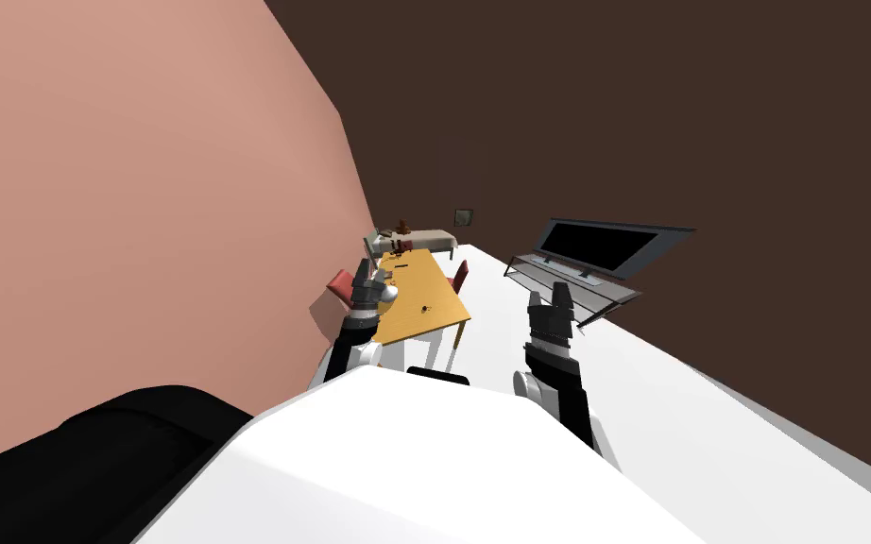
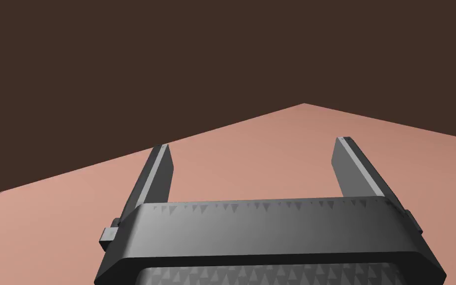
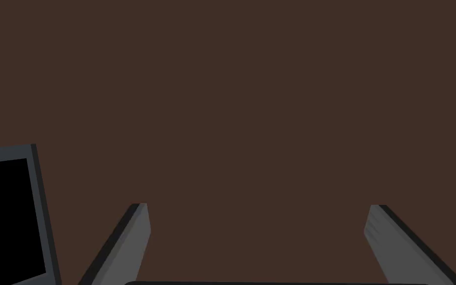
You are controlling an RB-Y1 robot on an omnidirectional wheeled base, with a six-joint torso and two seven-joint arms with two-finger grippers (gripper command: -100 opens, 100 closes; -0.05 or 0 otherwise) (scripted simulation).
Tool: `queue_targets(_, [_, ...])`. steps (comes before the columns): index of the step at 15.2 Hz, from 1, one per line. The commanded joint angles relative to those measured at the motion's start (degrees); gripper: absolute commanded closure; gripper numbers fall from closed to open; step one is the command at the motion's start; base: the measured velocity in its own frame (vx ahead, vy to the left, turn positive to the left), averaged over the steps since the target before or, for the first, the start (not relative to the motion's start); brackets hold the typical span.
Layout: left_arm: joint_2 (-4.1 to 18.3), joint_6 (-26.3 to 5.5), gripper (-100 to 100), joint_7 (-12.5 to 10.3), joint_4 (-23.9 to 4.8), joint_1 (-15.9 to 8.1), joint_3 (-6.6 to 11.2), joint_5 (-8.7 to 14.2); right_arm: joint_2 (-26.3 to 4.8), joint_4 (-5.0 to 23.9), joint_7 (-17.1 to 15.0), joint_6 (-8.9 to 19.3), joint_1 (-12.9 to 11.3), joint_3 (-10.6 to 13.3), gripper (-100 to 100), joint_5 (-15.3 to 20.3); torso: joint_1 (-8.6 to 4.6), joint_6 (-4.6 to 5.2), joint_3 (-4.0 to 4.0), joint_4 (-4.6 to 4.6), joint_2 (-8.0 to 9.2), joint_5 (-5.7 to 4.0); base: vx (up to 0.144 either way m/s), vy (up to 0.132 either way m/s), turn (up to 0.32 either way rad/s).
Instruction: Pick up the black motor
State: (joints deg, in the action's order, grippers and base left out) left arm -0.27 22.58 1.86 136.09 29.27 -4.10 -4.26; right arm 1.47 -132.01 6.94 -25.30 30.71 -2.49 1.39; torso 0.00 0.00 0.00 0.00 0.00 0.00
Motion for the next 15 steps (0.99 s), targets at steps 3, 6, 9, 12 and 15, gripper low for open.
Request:
queue_targets(3, [3.5, -1.3, -100, -0.5, -1.4, -0.7, 0.98, 0.2, 0.0, 0.0, 0.0, 0.0, 0.0, 0.0, 0, 0.0, 0.0, 0.02, -0.01, 0.0, -0.01, 0.0, 0.001, -0.006, -0.077])
queue_targets(6, [7.6, -4.4, -100, -1.6, -4.9, -2.4, 3.25, 0.8, 0.0, 0.0, 0.0, 0.0, 0.0, 0.0, 0, 0.0, -0.01, 0.03, -0.01, -0.01, -0.01, 0.0, 0.002, -0.012, -0.144])
queue_targets(9, [8.8, -5.8, -100, -2.1, -6.4, -3.2, 4.23, 1.1, 0.0, 0.0, 0.0, 0.0, 0.0, 0.0, 0, 0.0, -0.02, 0.02, -0.02, -0.01, -0.03, 0.0, 0.003, -0.012, -0.108])
queue_targets(12, [10.8, -9.1, -100, -3.3, -10.1, -5.0, 6.44, 1.8, 0.0, 0.0, 0.0, 0.0, 0.0, 0.0, 0, 0.0, -0.03, 0.02, -0.02, -0.01, -0.03, -0.01, 0.003, -0.014, -0.131])
queue_targets(15, [11.6, -10.9, -100, -3.9, -12.1, -6.0, 7.64, 2.3, 0.0, 0.0, 0.0, 0.0, 0.0, 0.0, 0, 0.0, -0.03, 0.04, -0.03, -0.01, -0.05, 0.0, 0.004, -0.013, -0.144])
